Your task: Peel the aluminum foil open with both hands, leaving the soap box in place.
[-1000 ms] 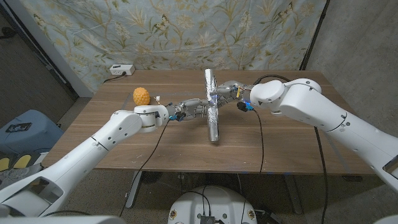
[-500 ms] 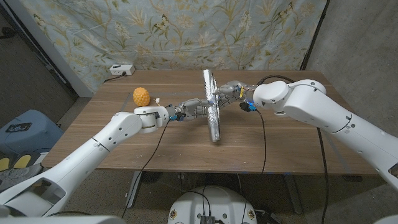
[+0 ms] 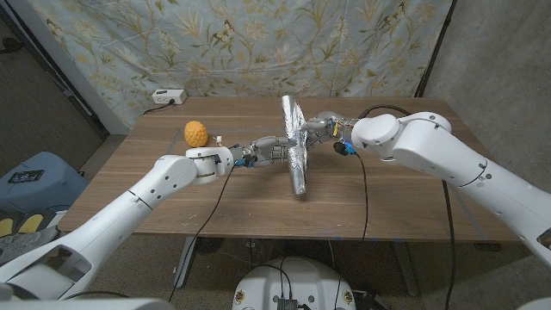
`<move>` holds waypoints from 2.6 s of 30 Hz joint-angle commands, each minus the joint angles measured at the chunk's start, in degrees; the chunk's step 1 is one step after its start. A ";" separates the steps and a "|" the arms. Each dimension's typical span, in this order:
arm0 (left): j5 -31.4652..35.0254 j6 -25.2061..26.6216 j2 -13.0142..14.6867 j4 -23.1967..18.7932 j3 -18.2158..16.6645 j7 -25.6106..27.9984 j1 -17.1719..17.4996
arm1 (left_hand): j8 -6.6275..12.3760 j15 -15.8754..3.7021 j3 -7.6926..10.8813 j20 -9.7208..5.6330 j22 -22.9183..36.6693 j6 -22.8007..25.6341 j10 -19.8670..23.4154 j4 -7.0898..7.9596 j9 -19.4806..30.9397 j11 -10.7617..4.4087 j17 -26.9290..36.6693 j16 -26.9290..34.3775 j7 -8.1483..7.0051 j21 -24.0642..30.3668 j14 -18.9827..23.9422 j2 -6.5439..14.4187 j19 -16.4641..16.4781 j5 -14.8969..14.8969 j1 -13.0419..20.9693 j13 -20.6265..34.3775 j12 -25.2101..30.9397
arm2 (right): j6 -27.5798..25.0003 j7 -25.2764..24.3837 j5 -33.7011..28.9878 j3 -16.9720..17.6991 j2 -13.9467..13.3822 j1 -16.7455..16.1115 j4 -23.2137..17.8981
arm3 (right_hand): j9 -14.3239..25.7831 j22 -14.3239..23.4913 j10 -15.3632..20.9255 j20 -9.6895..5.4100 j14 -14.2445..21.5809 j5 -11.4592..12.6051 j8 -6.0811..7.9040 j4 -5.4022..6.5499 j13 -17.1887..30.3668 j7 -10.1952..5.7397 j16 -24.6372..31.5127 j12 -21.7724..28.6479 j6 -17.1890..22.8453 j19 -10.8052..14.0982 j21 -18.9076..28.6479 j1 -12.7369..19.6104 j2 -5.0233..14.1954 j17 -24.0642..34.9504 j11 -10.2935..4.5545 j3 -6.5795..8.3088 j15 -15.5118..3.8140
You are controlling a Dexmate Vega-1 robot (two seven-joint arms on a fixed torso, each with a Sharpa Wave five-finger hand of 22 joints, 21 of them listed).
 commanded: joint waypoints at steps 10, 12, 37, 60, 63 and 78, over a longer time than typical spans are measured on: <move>-0.08 -0.20 -0.28 1.26 1.30 -3.71 -0.55 | -1.47 -3.80 0.78 0.89 0.14 2.08 6.46 -0.08 0.75 -9.41 0.85 -0.74 -5.68 0.17 1.63 2.73 -2.32 -0.33 2.85 1.73 -1.28 | -4.54 -8.68 -4.75 -1.36 2.52 -1.82 -0.76 | 2.36 1.18 16.92 -6.57 19.92 0.32 5.02 -4.53 2.06 -2.62 6.98 10.05 16.75 15.06 7.65 10.45 0.54 1.73 -7.90 0.35 -8.30; -0.09 -0.05 -0.15 1.44 1.46 -4.34 -0.68 | -1.75 -3.60 0.86 0.98 0.13 1.55 6.01 -0.02 0.71 -9.05 0.85 -0.94 -5.64 0.16 1.15 2.83 -2.60 -0.35 2.95 1.82 -1.48 | -4.82 -8.99 -5.08 -1.39 2.46 -1.92 -0.86 | 2.72 1.27 18.29 -7.63 21.45 0.40 5.41 -4.61 1.34 -3.35 7.39 10.27 17.76 16.61 8.65 11.73 0.69 1.89 -8.49 0.47 -9.43; -3.80 4.24 0.00 5.06 1.60 -9.13 -1.69 | -7.03 1.84 0.02 3.69 -0.31 -12.03 -0.55 5.12 -2.24 -2.53 -2.92 -5.24 -0.24 0.47 -4.09 3.45 -5.76 -0.70 -9.13 -2.24 -10.13 | -9.14 -9.65 -5.19 -0.07 1.93 -2.04 -1.38 | 4.83 1.49 27.33 -11.93 31.52 0.54 8.98 -4.74 3.04 -4.39 8.86 15.01 26.08 22.69 14.39 17.30 0.05 4.37 -13.77 0.94 -13.26; -0.13 3.50 1.31 1.59 0.88 -2.24 -1.31 | -6.22 1.75 0.49 3.74 -0.43 -11.36 0.25 4.43 -3.42 -2.00 -3.49 -5.24 0.12 0.67 -3.79 2.88 -5.48 -0.77 -10.39 -3.02 -11.23 | -8.10 -10.51 -5.49 1.23 1.39 -3.02 -1.71 | 5.33 1.59 26.58 -11.82 32.02 0.46 8.90 -4.50 3.21 -4.51 7.35 14.80 26.16 21.67 15.34 18.52 -0.15 4.43 -13.92 0.82 -13.07; 1.63 2.39 1.59 -0.30 0.46 1.26 -0.46 | -6.21 1.70 0.56 3.77 -0.43 -11.39 0.30 4.39 -3.52 -1.97 -3.52 -5.18 0.14 0.70 -3.62 2.91 -5.43 -0.78 -10.49 -3.02 -11.29 | -7.88 -10.81 -5.48 1.57 1.41 -3.46 -1.91 | 5.35 1.60 26.31 -11.78 31.86 0.45 8.90 -4.43 3.41 -4.74 7.17 14.82 26.24 21.48 15.45 18.60 -0.16 4.63 -13.65 0.79 -12.98; 0.51 -0.38 0.18 -1.63 -1.70 6.51 2.07 | -5.48 0.46 2.16 3.06 -0.49 -9.81 2.00 2.72 -4.34 -3.03 -3.83 -4.63 -1.33 1.16 -2.26 3.44 -4.56 -0.61 -9.66 -3.04 -11.43 | -6.22 -11.02 -4.94 2.94 1.28 -4.91 -2.23 | 5.44 1.61 26.29 -11.63 31.62 0.39 8.81 -4.10 3.25 -4.88 6.61 14.65 26.30 21.05 16.05 18.75 -0.10 5.38 -13.88 0.48 -12.87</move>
